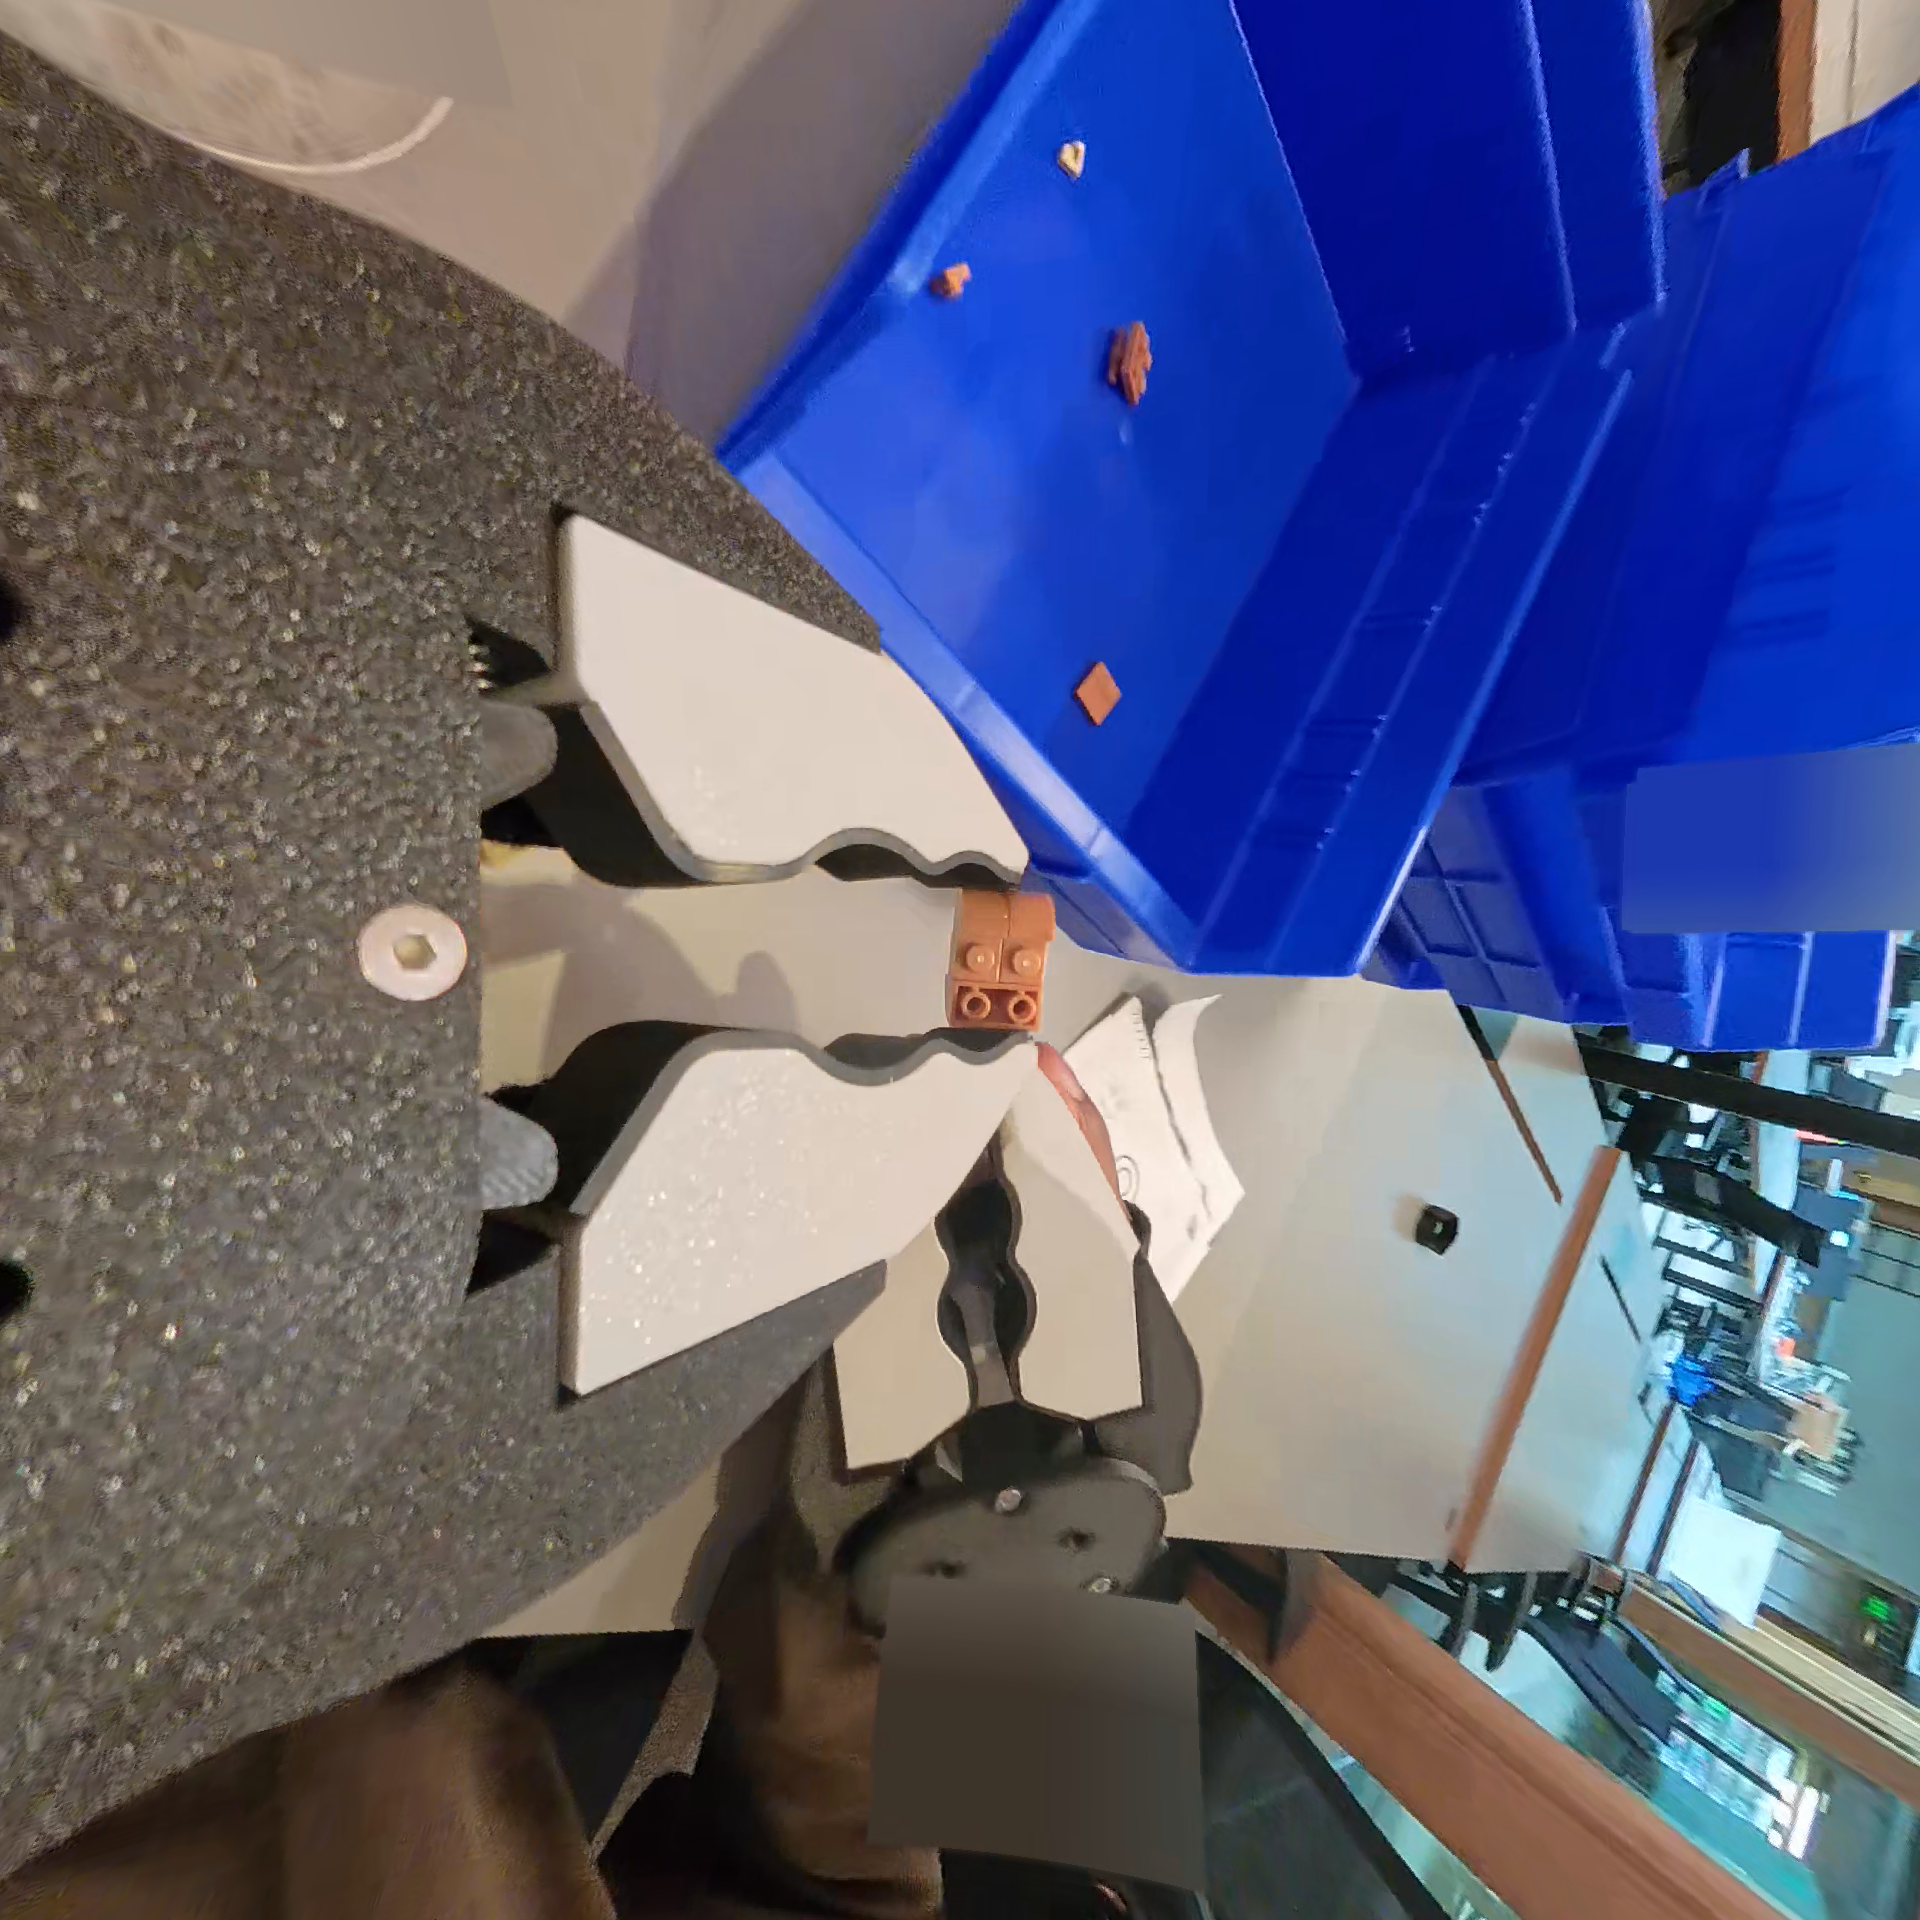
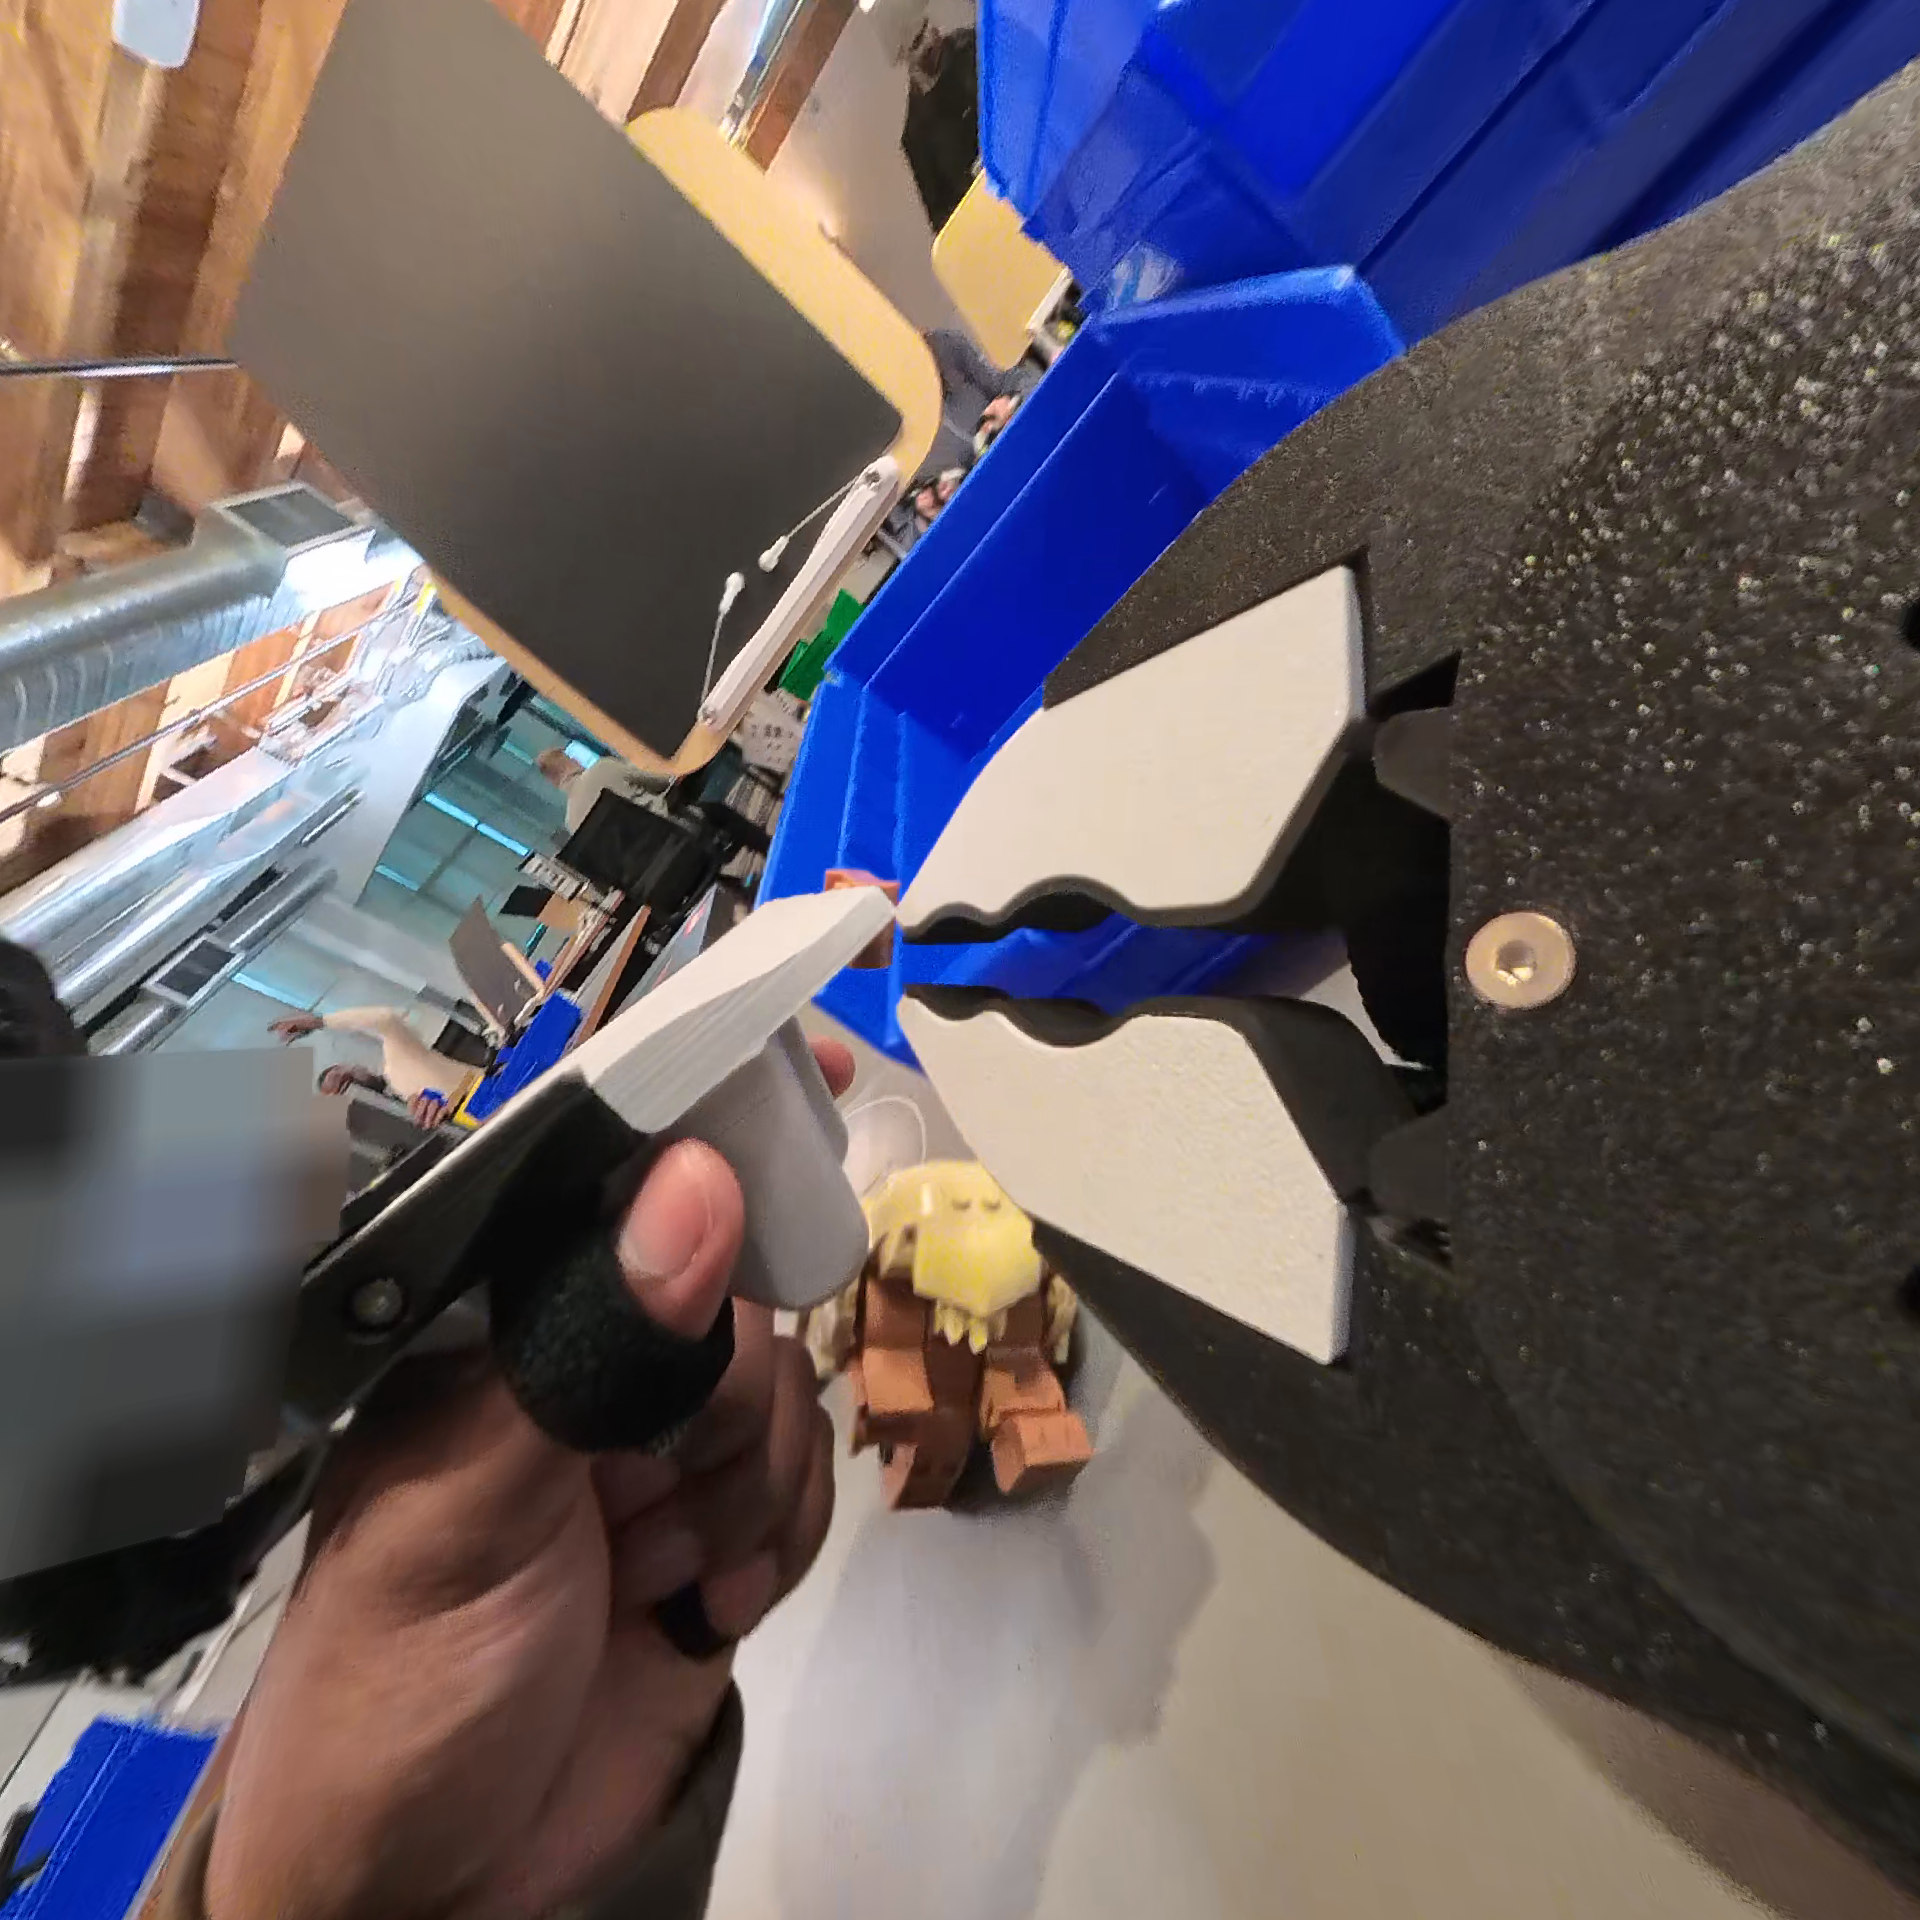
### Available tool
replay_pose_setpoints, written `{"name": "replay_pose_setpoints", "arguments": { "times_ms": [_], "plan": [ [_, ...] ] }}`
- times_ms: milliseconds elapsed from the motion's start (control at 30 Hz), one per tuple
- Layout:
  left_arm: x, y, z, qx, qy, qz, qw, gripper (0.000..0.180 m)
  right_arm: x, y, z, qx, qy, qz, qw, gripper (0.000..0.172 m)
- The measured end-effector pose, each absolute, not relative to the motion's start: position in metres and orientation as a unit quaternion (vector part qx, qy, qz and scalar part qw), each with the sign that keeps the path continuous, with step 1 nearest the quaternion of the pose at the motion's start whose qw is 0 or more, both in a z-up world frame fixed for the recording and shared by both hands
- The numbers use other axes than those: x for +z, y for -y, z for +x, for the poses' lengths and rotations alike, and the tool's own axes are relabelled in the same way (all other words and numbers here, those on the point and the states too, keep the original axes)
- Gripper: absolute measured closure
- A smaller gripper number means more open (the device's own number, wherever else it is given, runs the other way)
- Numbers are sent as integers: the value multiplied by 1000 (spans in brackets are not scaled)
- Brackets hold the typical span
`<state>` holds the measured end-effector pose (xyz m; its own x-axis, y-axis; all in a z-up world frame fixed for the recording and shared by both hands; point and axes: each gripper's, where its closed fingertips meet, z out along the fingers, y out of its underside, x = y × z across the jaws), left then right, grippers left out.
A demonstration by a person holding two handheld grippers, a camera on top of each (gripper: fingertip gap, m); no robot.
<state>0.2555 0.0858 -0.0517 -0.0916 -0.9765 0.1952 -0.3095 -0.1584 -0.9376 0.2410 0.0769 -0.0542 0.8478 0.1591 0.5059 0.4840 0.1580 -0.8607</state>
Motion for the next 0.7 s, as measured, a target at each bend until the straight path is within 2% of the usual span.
{"name": "replay_pose_setpoints", "arguments": {
  "times_ms": [100,367,567,700],
  "plan": [
    [-49,-86,262,-498,-540,-573,363,155,-53,-78,251,-128,231,-645,717,163],
    [-41,-81,258,-531,-520,-558,369,155,-47,-82,254,-181,226,-627,723,140],
    [-48,-77,260,-521,-530,-564,361,155,-42,-81,253,-191,236,-606,735,142],
    [-51,-74,261,-519,-535,-561,360,155,-46,-81,252,-198,253,-600,732,155]
  ]
}}
